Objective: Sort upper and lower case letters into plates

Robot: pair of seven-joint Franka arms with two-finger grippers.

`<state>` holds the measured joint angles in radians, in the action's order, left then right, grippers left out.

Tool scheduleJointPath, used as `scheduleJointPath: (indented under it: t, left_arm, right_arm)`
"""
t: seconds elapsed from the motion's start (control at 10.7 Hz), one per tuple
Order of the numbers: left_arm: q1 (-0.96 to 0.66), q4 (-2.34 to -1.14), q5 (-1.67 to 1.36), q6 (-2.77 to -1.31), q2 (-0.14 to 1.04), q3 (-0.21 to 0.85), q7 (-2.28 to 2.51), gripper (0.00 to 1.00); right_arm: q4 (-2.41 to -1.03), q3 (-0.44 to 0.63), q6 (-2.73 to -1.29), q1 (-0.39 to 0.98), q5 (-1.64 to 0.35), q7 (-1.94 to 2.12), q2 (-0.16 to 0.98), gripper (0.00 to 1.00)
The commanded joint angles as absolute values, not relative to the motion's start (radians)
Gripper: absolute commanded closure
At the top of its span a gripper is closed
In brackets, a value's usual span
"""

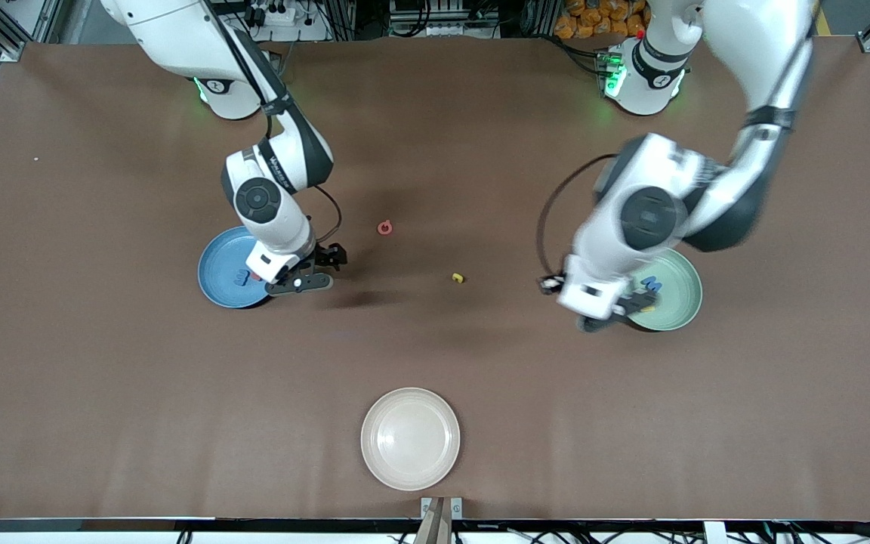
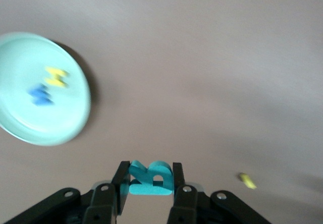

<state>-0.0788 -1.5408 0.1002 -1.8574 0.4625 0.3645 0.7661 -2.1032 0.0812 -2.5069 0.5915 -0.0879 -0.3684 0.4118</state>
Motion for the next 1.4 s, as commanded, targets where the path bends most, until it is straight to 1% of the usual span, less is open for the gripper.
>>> scheduleJointPath:
  t: [0.0, 0.19, 0.28, 0.47, 0.56, 0.65, 0.75, 0.84, 0.93, 1.03, 1.12, 1.31]
  left_arm:
    - [0.049, -1.624, 0.115, -1.852, 0.422, 0.388, 0.564, 1.0]
    - [0.103, -1.661, 0.117, -1.855, 0.429, 0.382, 0.497, 1.0]
    - [0.118, -1.683, 0.121, -1.865, 0.437, 0.374, 0.451, 1.0]
    - [0.164, -1.756, 0.121, -1.937, 0.445, 0.368, 0.408, 1.0]
    - [0.166, -1.8, 0.123, -1.984, 0.445, 0.359, 0.407, 1.0]
    - [0.164, -1.824, 0.124, -2.009, 0.442, 0.33, 0.372, 1.0]
    - [0.164, -1.828, 0.123, -2.014, 0.445, 0.327, 0.327, 1.0]
    - [0.164, -1.829, 0.123, -2.017, 0.446, 0.321, 0.324, 0.77]
    - [0.163, -1.829, 0.123, -2.017, 0.451, 0.319, 0.322, 0.28]
    - [0.163, -1.827, 0.123, -2.017, 0.445, 0.319, 0.315, 0.0]
    - [0.163, -1.825, 0.123, -2.011, 0.433, 0.319, 0.305, 0.0]
    - [0.16, -1.818, 0.124, -1.971, 0.362, 0.318, 0.285, 0.0]
  right_arm:
    - [-1.999, 0.084, -2.496, 0.673, -0.104, -0.562, 0.474, 0.0]
    - [-1.921, 0.084, -2.471, 0.705, -0.106, -0.729, 0.514, 0.0]
    - [-1.883, 0.084, -2.429, 0.71, -0.106, -0.8, 0.529, 0.0]
    - [-1.801, 0.084, -2.329, 0.722, -0.106, -0.915, 0.557, 0.0]
    - [-1.787, 0.084, -2.318, 0.741, -0.107, -0.967, 0.563, 0.0]
    - [-1.784, 0.084, -2.319, 0.752, -0.107, -1.024, 0.564, 0.0]
    - [-1.776, 0.083, -2.319, 0.765, -0.107, -1.046, 0.566, 0.0]
    - [-1.773, 0.083, -2.321, 0.775, -0.116, -1.048, 0.569, 0.0]
    - [-1.737, 0.083, -2.318, 0.784, -0.147, -1.048, 0.592, 0.0]
    - [-1.695, 0.084, -2.31, 0.791, -0.187, -1.066, 0.619, 0.0]
    - [-1.672, 0.084, -2.304, 0.796, -0.204, -1.087, 0.633, 0.0]
    - [-1.658, 0.084, -2.304, 0.796, -0.206, -1.092, 0.647, 0.0]
